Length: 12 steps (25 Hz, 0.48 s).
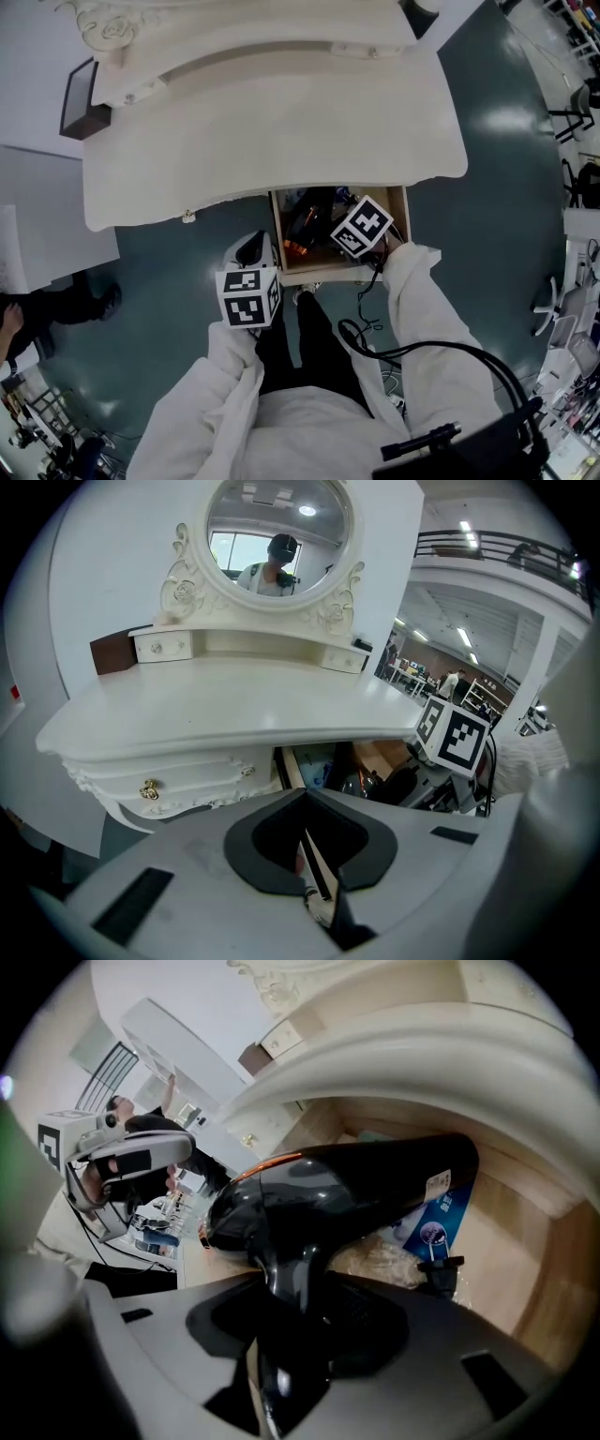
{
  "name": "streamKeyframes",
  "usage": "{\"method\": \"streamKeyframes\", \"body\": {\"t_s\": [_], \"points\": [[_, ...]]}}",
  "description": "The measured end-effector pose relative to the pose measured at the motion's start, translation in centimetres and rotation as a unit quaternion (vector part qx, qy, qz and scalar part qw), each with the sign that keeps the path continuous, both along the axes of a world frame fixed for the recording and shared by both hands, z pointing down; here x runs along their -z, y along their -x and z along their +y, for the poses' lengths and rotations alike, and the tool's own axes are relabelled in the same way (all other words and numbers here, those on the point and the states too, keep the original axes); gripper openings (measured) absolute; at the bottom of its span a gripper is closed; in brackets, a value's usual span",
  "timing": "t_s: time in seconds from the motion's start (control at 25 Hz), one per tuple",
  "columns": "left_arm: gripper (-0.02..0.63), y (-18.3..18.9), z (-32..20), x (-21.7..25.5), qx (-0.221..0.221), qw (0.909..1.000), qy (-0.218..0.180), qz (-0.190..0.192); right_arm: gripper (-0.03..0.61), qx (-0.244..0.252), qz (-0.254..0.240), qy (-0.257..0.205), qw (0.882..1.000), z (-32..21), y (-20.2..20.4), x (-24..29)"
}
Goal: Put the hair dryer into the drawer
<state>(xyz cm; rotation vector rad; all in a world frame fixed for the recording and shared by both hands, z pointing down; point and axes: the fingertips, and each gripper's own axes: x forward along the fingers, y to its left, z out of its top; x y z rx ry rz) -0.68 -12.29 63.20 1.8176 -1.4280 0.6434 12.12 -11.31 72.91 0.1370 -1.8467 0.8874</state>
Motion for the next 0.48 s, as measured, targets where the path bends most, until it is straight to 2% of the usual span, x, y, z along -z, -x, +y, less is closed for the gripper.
{"method": "streamKeyframes", "body": {"t_s": [0.24,0.48], "points": [[-0.005,0.34,0.55,-0.14,0.001,1.0000,0.004,0.000,0.264,-0.057,-0.030,0.020,0.998,-1.09,-0.72,0.39],[-0.005,-0.09,0.20,-0.14,-0.003,1.0000,0.003,0.000,0.267,-0.039,-0.026,0.006,0.999,-1.06,-0.80,0.40]]}}
